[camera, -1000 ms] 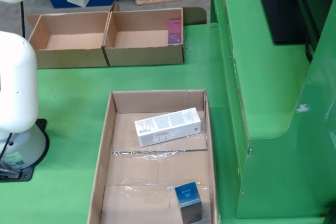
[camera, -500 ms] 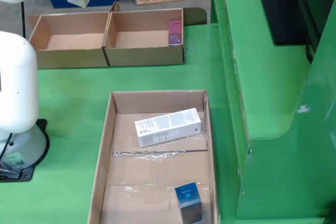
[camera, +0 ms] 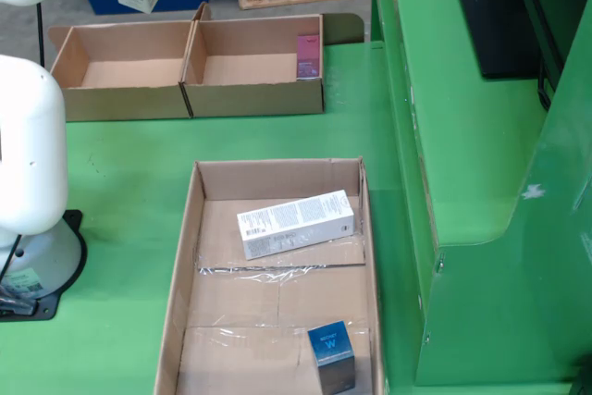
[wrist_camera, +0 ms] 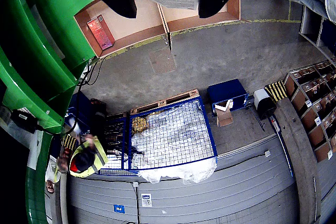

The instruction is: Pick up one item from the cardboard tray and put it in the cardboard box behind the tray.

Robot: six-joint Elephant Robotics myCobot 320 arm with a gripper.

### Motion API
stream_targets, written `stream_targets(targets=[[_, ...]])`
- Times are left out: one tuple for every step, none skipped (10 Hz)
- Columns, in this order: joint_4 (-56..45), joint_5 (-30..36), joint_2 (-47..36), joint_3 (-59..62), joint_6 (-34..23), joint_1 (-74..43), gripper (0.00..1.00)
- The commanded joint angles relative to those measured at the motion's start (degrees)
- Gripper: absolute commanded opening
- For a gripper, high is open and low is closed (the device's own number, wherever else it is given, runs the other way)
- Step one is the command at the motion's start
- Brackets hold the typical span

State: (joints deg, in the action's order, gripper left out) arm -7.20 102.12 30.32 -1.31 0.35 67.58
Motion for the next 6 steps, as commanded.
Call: stream_targets(targets=[[0.8, 0.2, -1.5, 1.3, 0.2, 0.4, 0.00], [0.9, 0.2, -1.5, 1.3, 0.2, 0.4, 0.00], [0.9, 0.2, -1.5, 1.3, 0.2, 0.4, 0.00], [0.9, 0.2, -1.5, 1.3, 0.2, 0.4, 0.00], [0.9, 0.2, -1.5, 1.3, 0.2, 0.4, 0.00], [2.0, -0.8, -0.9, 1.3, -0.8, 0.2, 0.00]])
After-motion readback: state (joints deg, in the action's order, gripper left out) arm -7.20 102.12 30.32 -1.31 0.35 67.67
